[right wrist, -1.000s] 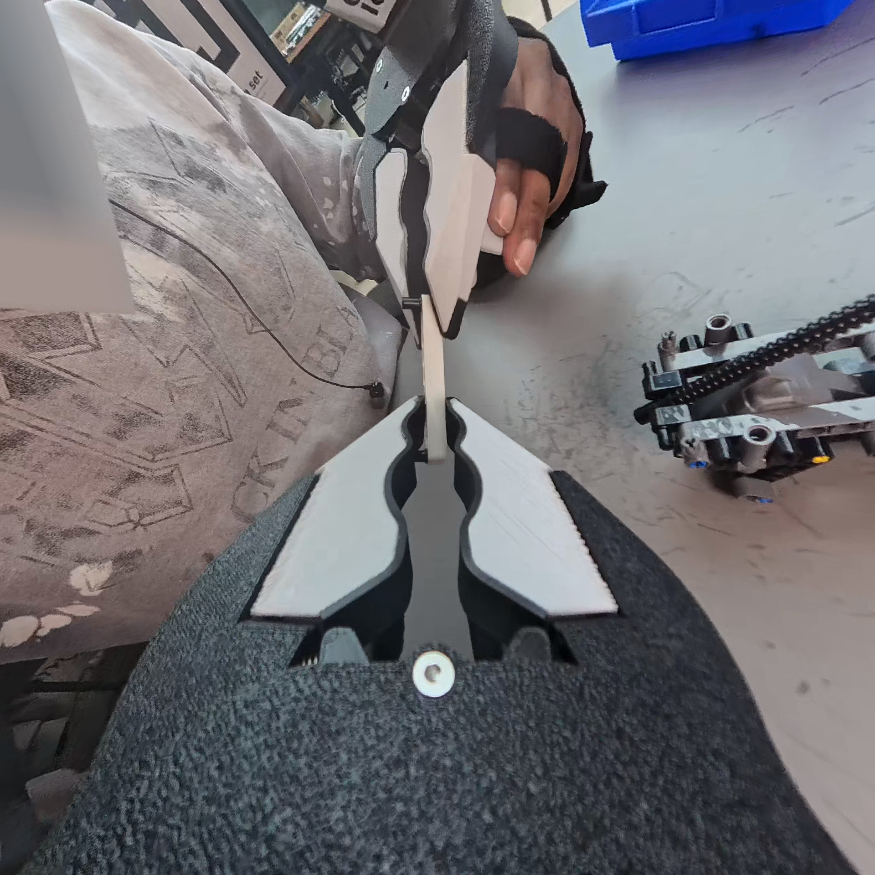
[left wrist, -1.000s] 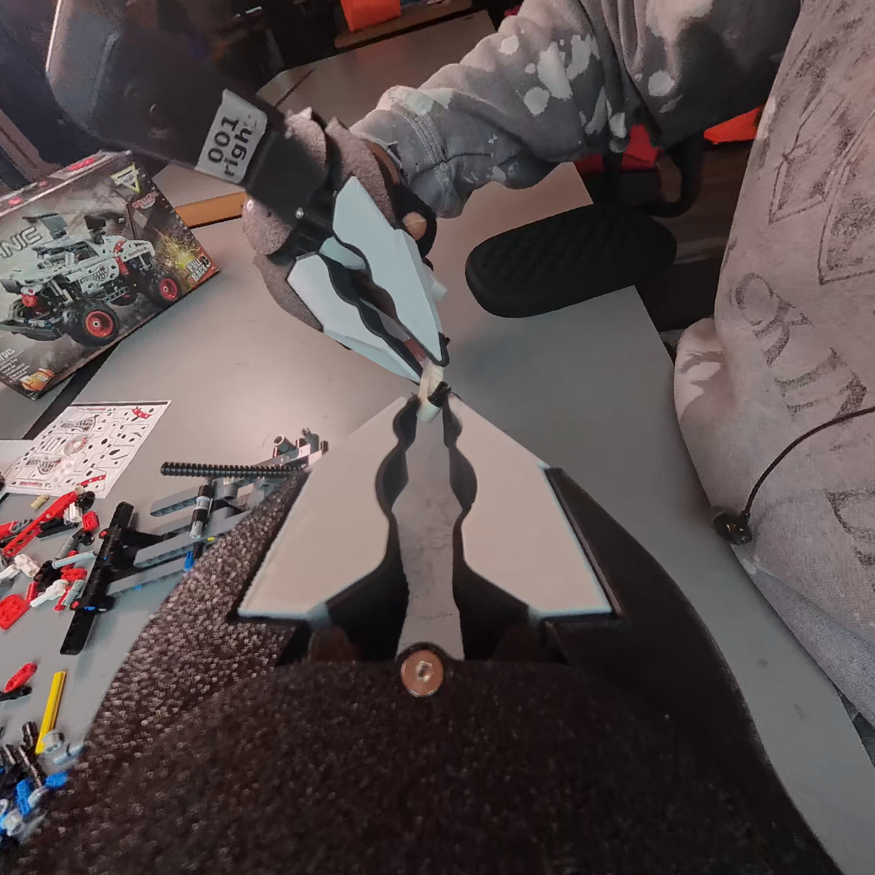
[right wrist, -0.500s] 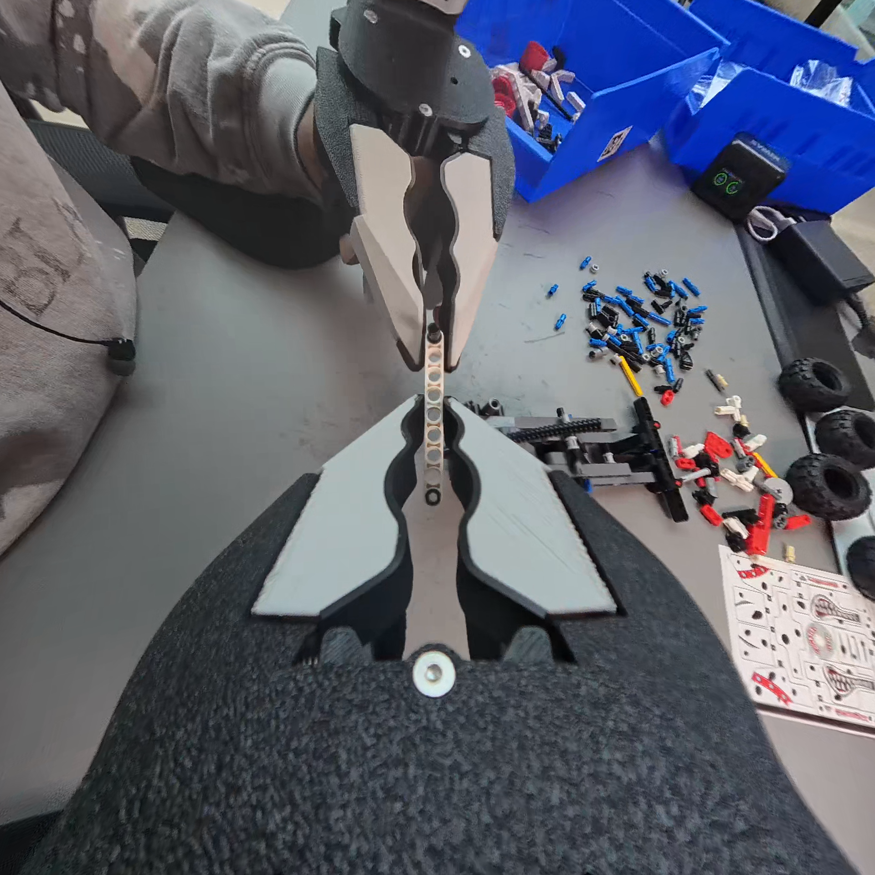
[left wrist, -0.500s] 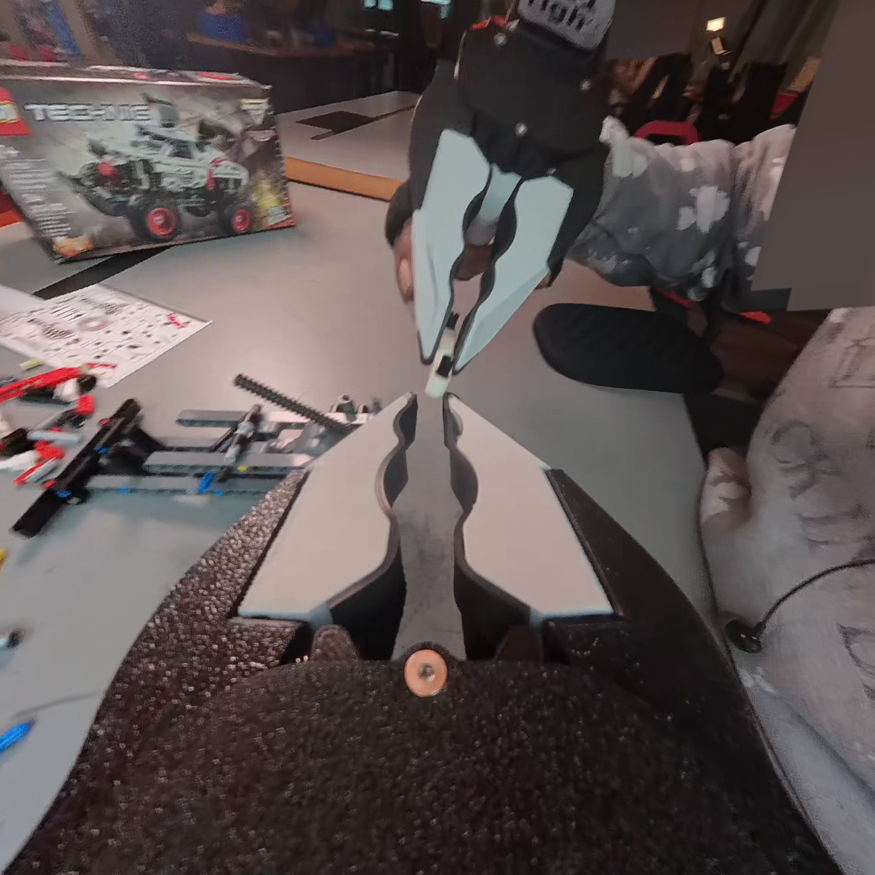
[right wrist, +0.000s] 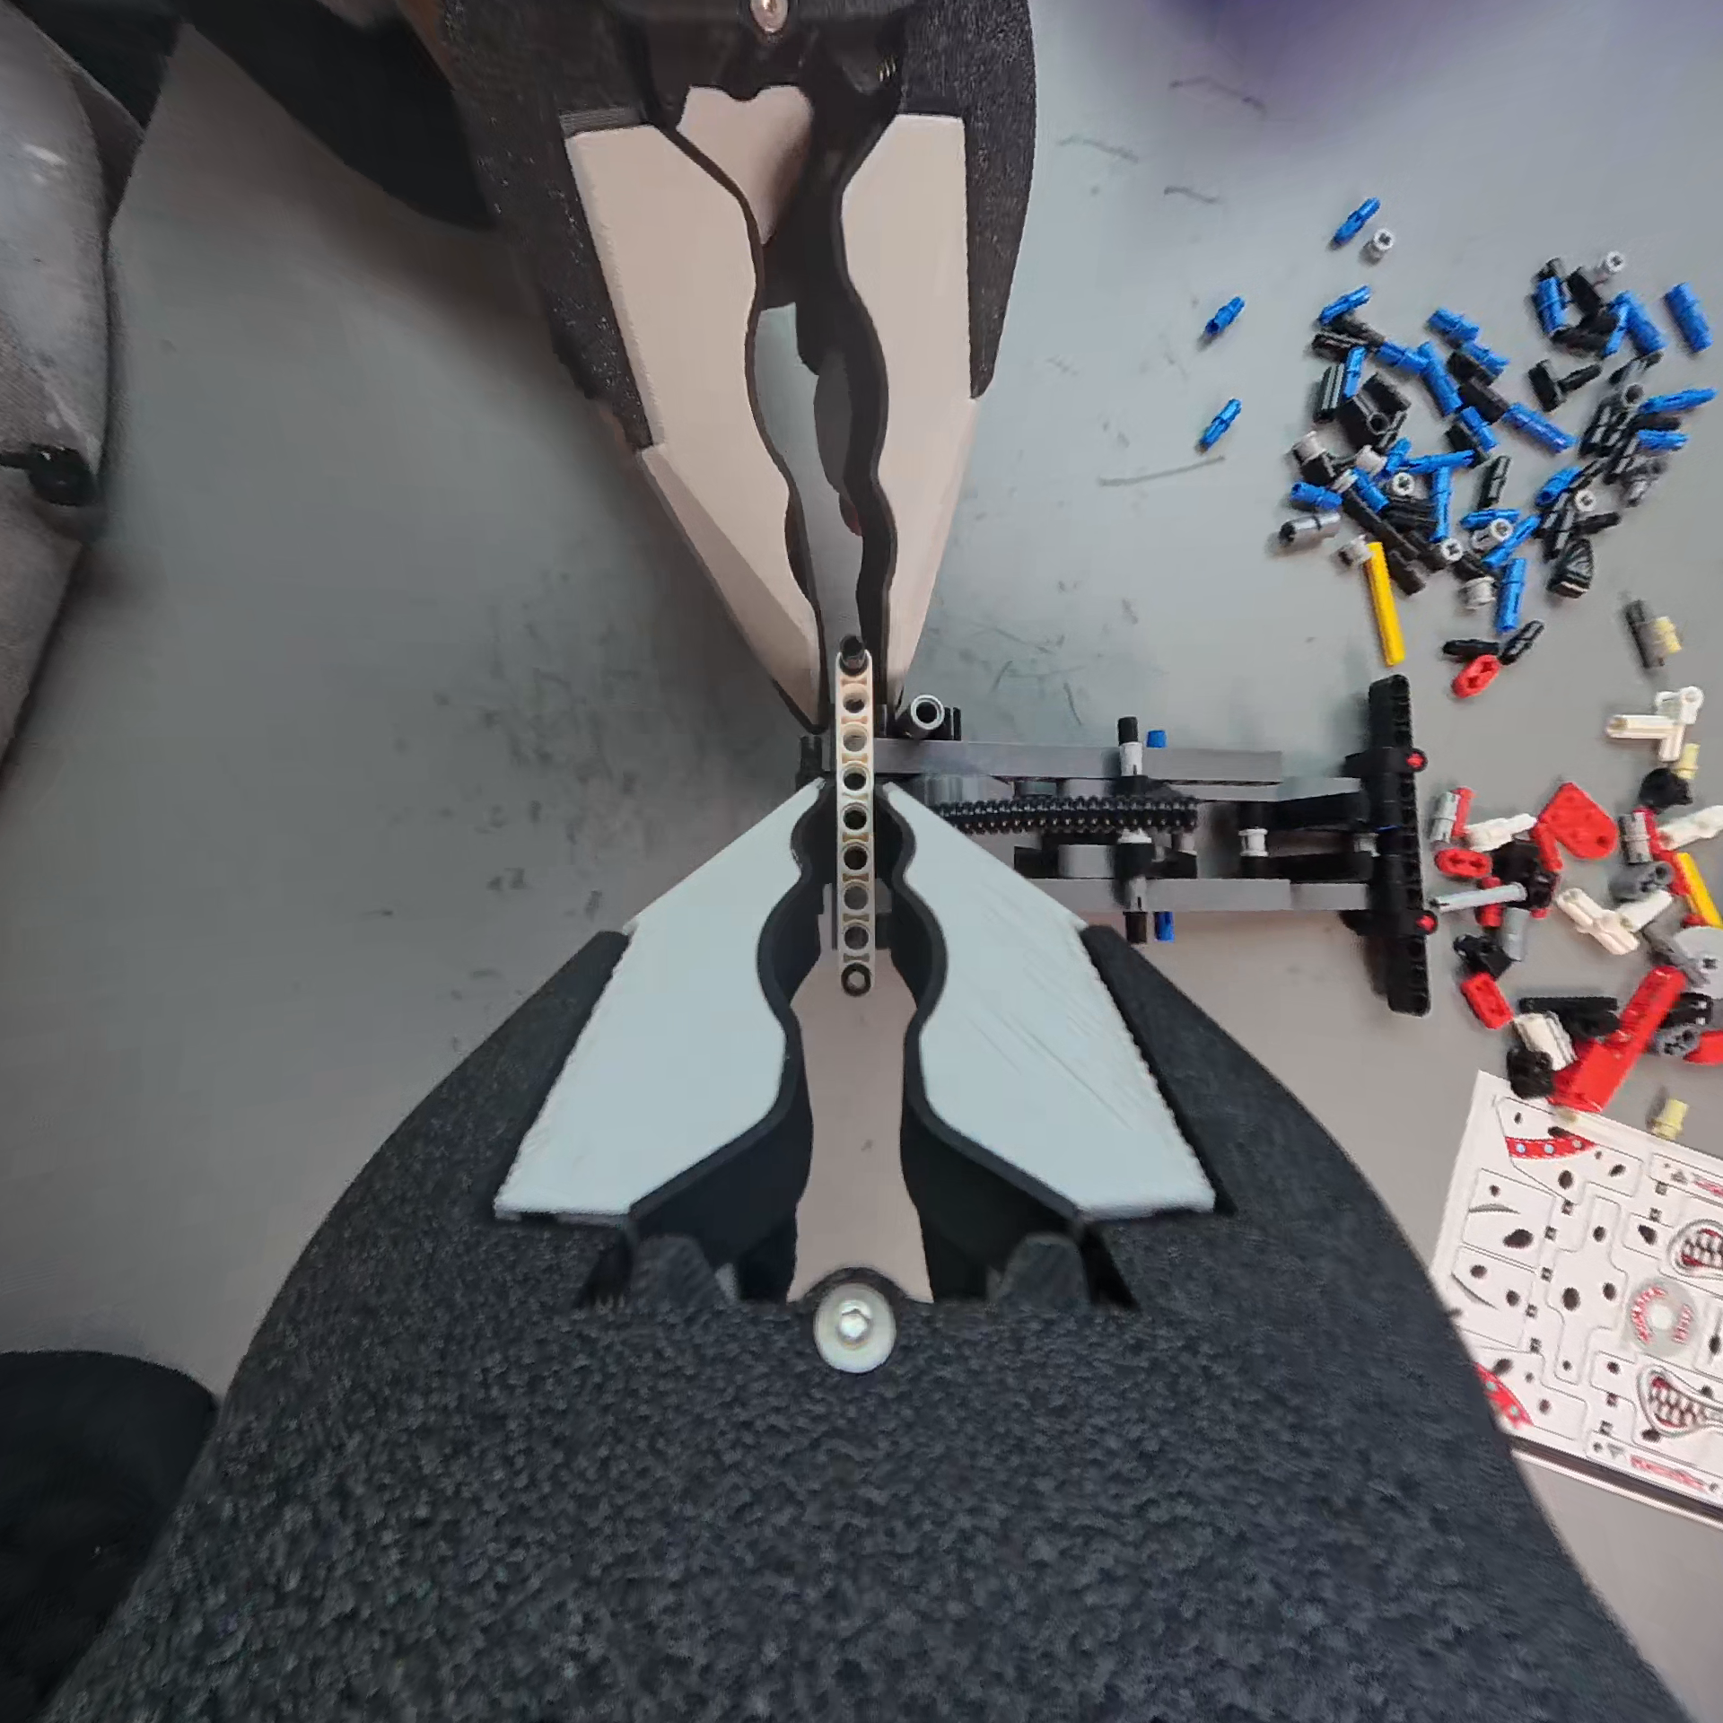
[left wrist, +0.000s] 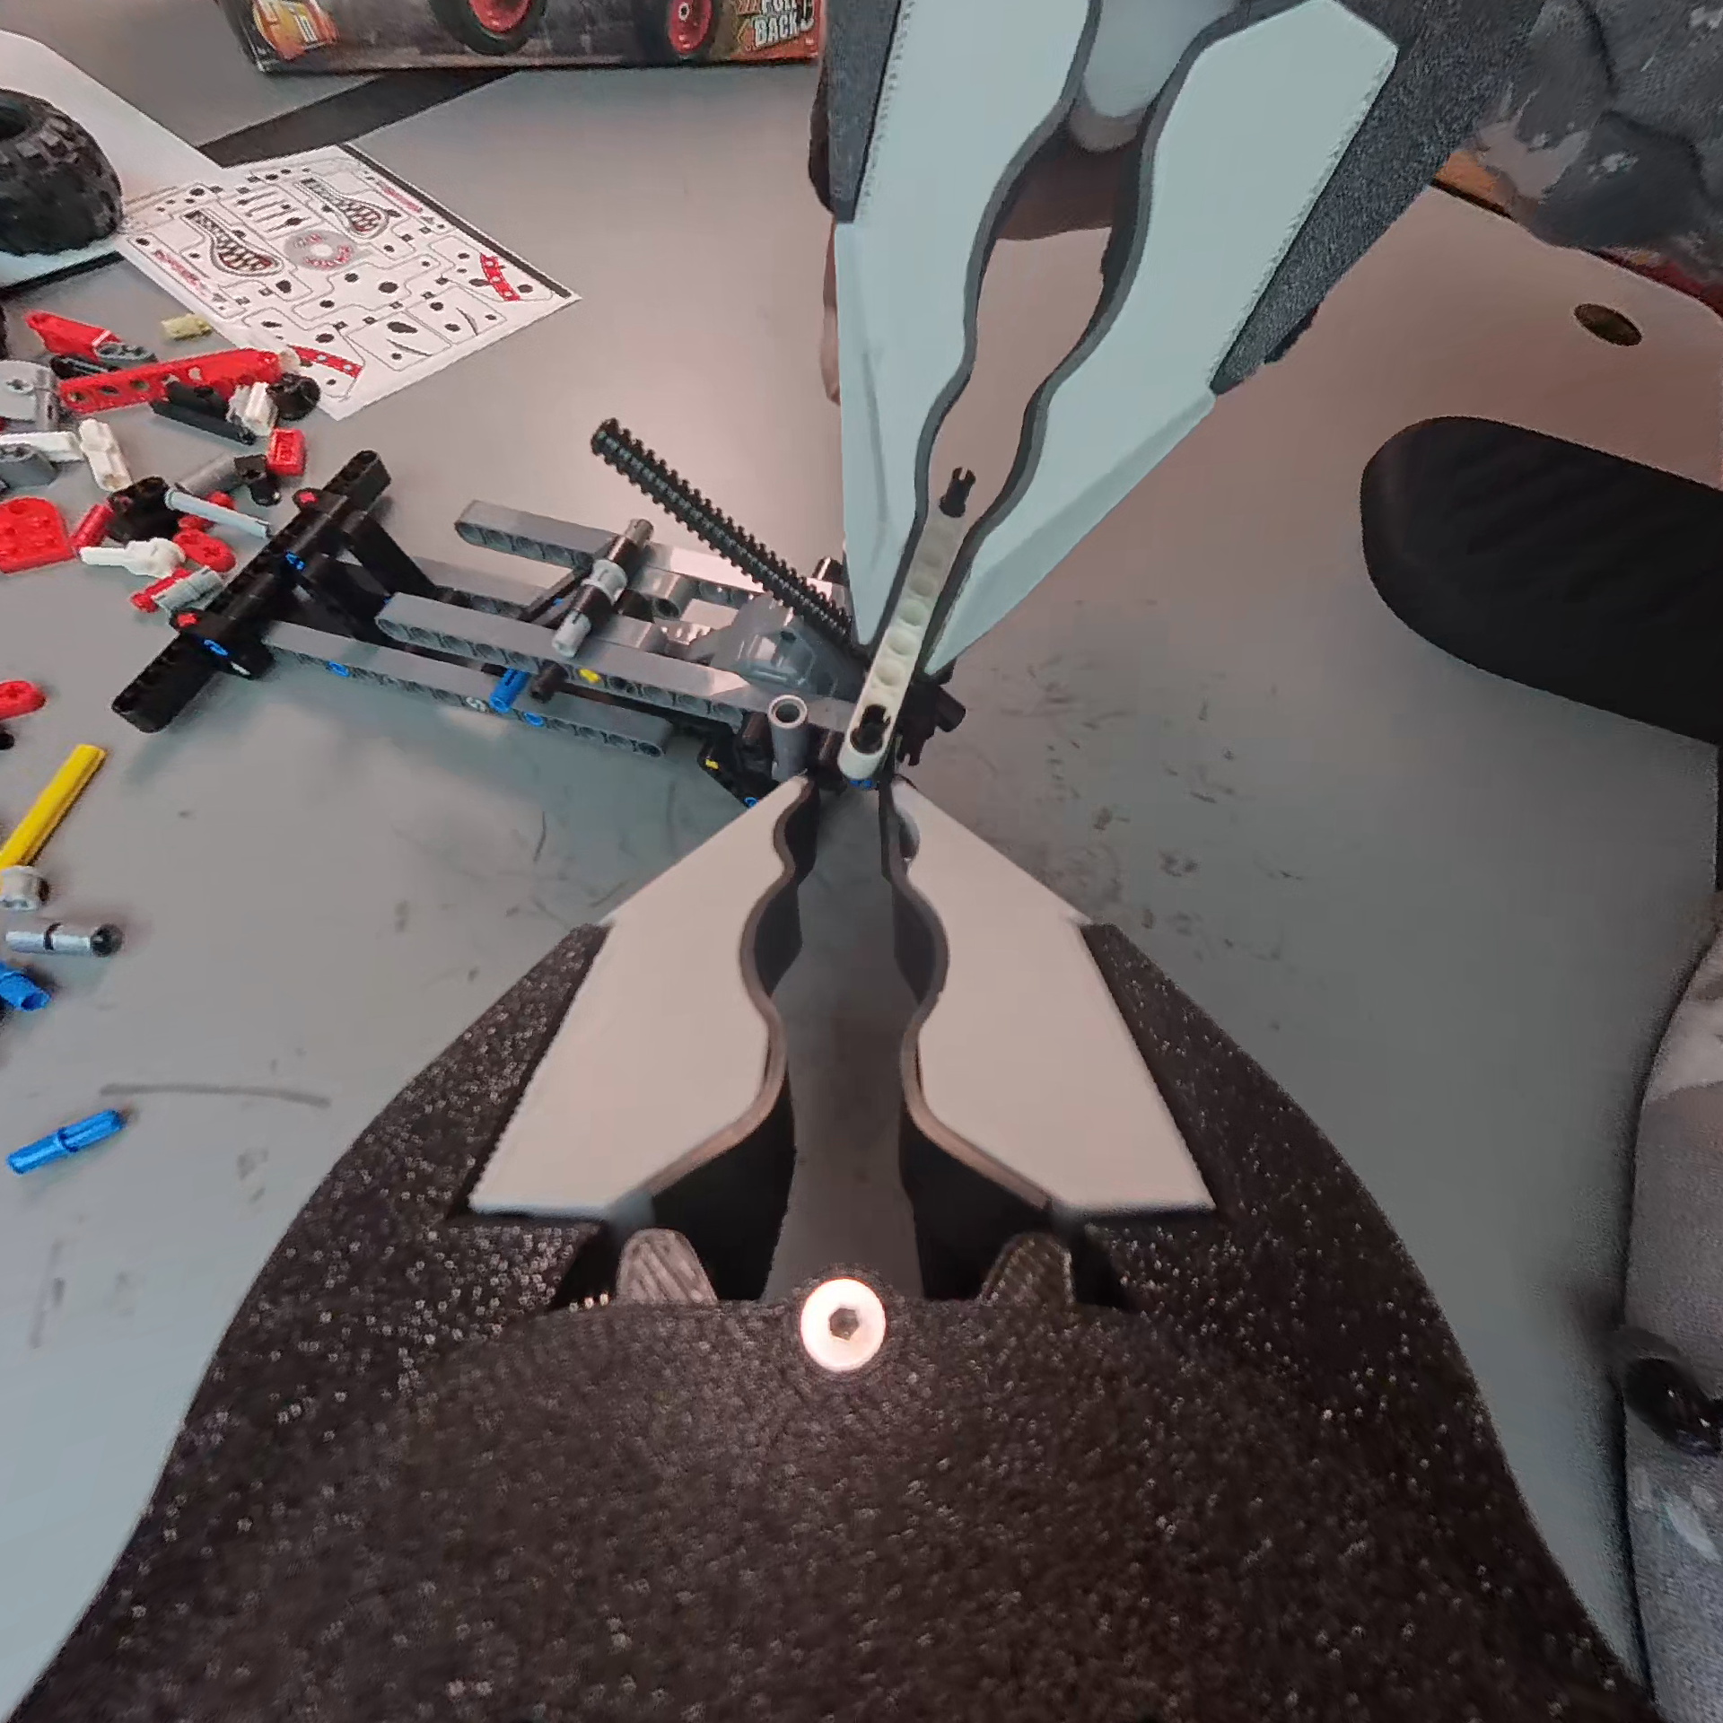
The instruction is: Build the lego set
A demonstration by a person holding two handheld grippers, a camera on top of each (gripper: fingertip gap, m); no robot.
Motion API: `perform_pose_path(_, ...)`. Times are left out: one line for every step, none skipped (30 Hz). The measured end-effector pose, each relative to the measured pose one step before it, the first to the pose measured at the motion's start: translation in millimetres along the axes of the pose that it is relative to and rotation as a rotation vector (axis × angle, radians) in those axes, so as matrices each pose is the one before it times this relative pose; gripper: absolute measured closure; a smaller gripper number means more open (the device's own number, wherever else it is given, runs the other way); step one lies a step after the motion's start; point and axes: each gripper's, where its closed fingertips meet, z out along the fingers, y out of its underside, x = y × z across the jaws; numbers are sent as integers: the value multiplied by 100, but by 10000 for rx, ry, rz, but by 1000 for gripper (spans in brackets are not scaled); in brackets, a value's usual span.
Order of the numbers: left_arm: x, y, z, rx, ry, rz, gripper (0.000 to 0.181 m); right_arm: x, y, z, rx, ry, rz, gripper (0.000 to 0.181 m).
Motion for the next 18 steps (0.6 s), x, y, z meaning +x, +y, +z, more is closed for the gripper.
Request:
perform_pose_path(14,2,28,2,-9,42,168,-3,15,16,-30,-114,149,174)
perform_pose_path(15,3,-1,-4,19,-3,168,48,11,-1,-38,-65,84,174)
perform_pose_path(0,-1,12,-3,28,-23,168,6,4,8,-39,-61,49,174)
perform_pose_path(0,1,6,1,20,-13,168,-26,3,13,-31,-58,30,174)
perform_pose_path(4,-10,5,10,0,13,168,-9,9,11,-31,-65,62,174)
perform_pose_path(0,-31,-9,21,-21,27,167,-96,37,22,-56,-127,110,174)
perform_pose_path(-8,-42,-23,30,-31,34,167,-22,22,39,-46,-77,75,174)
perform_pose_path(4,-56,-21,30,-18,37,166,-6,-16,5,-15,-46,46,174)
perform_pose_path(27,-76,-63,35,17,26,165,31,1,1,-41,-47,79,174)
perform_pose_path(15,-163,-119,95,20,26,165,-10,-6,12,-28,-56,71,174)
perform_pose_path(28,-258,-158,145,17,57,165,-4,-4,9,-25,-45,53,174)
perform_pose_path(-3,-258,-126,125,-7,61,165,-4,-11,12,-26,-56,83,174)
perform_pose_path(-38,-200,-52,91,-19,43,165,1,0,13,-18,-57,64,174)
perform_pose_path(34,-103,39,37,35,31,170,7,-3,2,-15,-46,48,174)
perform_pose_path(64,-1,82,-14,72,-14,171,9,39,4,-41,-46,34,174)
perform_pose_path(12,-7,50,-7,47,-40,171,65,6,-26,-24,-4,-2,174)
perform_pose_path(-47,-6,13,-6,34,-33,171,32,-7,7,-8,8,-22,174)
perform_pose_path(-12,-5,-7,-17,50,-30,171,10,-5,9,-10,19,-59,174)
